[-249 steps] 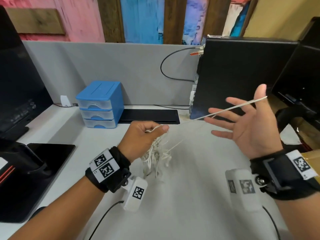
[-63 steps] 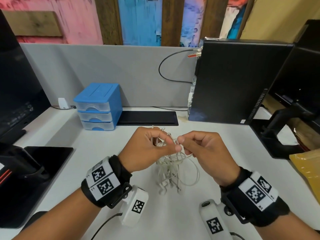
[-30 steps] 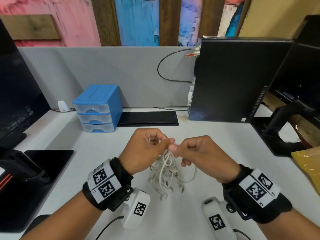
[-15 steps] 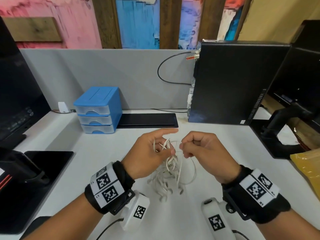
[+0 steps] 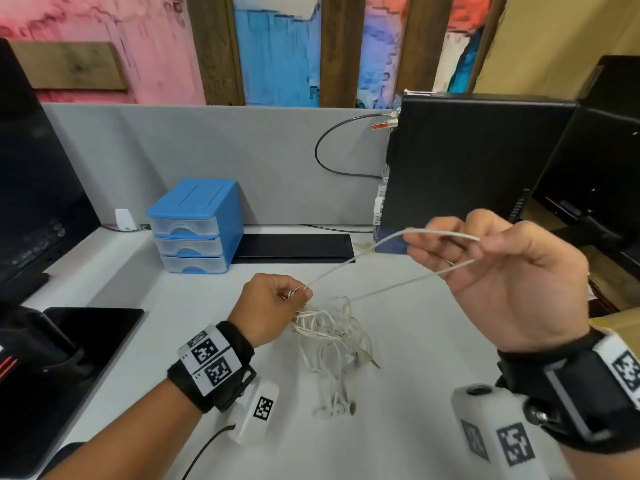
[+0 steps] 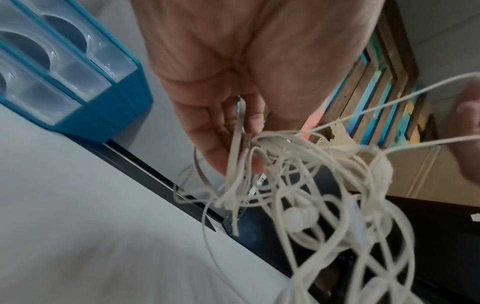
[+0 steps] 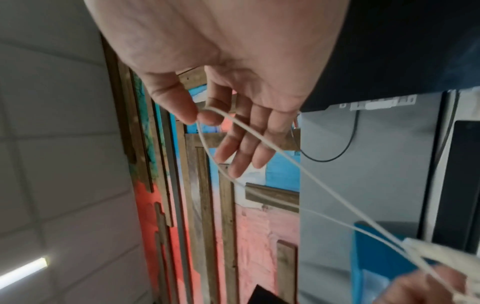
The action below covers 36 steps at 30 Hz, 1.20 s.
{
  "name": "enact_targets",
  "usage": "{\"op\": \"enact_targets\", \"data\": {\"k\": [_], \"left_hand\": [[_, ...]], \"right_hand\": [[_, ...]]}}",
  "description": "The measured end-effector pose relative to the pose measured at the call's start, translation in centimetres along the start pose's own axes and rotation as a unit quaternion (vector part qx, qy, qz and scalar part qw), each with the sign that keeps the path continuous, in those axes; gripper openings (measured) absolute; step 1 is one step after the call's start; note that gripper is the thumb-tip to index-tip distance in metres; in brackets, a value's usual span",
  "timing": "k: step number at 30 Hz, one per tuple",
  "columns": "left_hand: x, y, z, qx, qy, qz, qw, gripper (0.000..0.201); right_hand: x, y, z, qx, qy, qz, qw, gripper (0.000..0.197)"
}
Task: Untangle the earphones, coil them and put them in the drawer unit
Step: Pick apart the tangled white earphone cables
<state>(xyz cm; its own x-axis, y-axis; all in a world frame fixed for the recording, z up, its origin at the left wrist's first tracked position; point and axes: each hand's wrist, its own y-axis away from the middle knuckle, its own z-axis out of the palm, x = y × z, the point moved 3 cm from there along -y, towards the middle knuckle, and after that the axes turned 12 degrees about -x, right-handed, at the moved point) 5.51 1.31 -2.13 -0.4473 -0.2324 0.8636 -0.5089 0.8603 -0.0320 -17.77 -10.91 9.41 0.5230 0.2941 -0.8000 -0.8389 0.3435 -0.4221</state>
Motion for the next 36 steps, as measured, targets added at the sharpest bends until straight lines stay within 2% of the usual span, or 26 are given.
{"op": "enact_targets", "data": {"k": [2, 3, 5, 6, 8, 11, 14, 17, 19, 21, 25, 27, 29, 31, 33, 34, 35, 36], "left_hand": [[0.6, 0.1, -0.1, 0.005, 0.011, 0.004, 1.0, 0.011], [1.2, 0.4, -0.1, 0.005, 0.018, 0.014, 1.0, 0.011], [2.7, 1.0, 0.0, 0.009, 0.025, 0.042, 0.999, 0.011], [3.4, 1.4, 0.1, 0.015, 0.016, 0.058, 0.998, 0.01], [4.7, 2.1, 0.3, 0.029, -0.013, 0.093, 0.995, 0.008], [6.1, 3.2, 0.8, 0.034, -0.047, 0.134, 0.989, 0.006], [6.9, 4.0, 1.1, 0.027, -0.069, 0.165, 0.984, 0.006], [6.7, 4.0, 1.1, 0.03, -0.07, 0.166, 0.983, 0.007], [6.5, 3.8, 1.1, 0.031, -0.079, 0.163, 0.983, 0.009], [6.1, 3.4, 1.1, 0.029, -0.081, 0.154, 0.984, 0.008], [3.5, 1.7, 0.5, 0.015, -0.052, 0.082, 0.995, 0.005], [2.1, 0.9, 0.0, 0.009, -0.021, 0.041, 0.999, 0.005], [1.4, 0.5, -0.5, 0.009, 0.007, 0.017, 1.0, 0.006], [1.4, 0.3, -0.9, 0.015, 0.016, 0.016, 1.0, 0.006], [1.8, 0.3, -1.2, 0.027, 0.015, 0.026, 0.999, 0.005], [2.1, 0.3, -1.3, 0.034, 0.012, 0.031, 0.999, 0.005], [2.4, 0.3, -1.4, 0.039, 0.009, 0.038, 0.999, 0.005], [2.7, 0.4, -1.3, 0.041, 0.007, 0.045, 0.998, 0.006]], "right_hand": [[0.7, -0.3, -0.9, 0.079, 0.023, 0.035, 0.996, 0.024], [1.3, -0.4, -1.5, 0.136, 0.083, 0.069, 0.985, 0.023], [2.8, -0.5, -2.2, 0.209, 0.235, 0.134, 0.94, 0.017], [3.5, -0.5, -2.0, 0.215, 0.294, 0.145, 0.92, 0.013], [4.7, -0.4, -0.9, 0.186, 0.385, 0.119, 0.896, 0.016], [6.3, -0.2, 1.0, 0.111, 0.447, 0.092, 0.883, 0.019], [7.7, 0.0, 1.2, 0.069, 0.466, 0.114, 0.875, 0.016], [8.5, 0.1, 0.5, 0.047, 0.484, 0.142, 0.862, 0.014], [8.5, 0.1, 0.4, 0.025, 0.469, 0.145, 0.871, 0.015], [7.6, -0.1, 0.8, 0.006, 0.442, 0.112, 0.89, 0.016], [3.0, -0.2, 2.0, 0.004, 0.32, -0.041, 0.946, 0.006], [0.2, 0.1, 2.0, 0.013, 0.22, -0.081, 0.972, 0.01], [-1.9, 0.3, 1.3, 0.027, 0.146, -0.082, 0.986, 0.019], [-2.7, 0.3, 0.0, 0.075, 0.158, -0.041, 0.984, 0.025], [-2.2, -0.1, -1.8, 0.127, 0.276, 0.033, 0.952, 0.026], [-1.4, -0.3, -2.5, 0.141, 0.361, 0.083, 0.918, 0.018], [-0.3, -0.3, -3.1, 0.14, 0.438, 0.138, 0.877, 0.002], [1.1, -0.1, -3.4, 0.134, 0.517, 0.185, 0.825, 0.018]]}}
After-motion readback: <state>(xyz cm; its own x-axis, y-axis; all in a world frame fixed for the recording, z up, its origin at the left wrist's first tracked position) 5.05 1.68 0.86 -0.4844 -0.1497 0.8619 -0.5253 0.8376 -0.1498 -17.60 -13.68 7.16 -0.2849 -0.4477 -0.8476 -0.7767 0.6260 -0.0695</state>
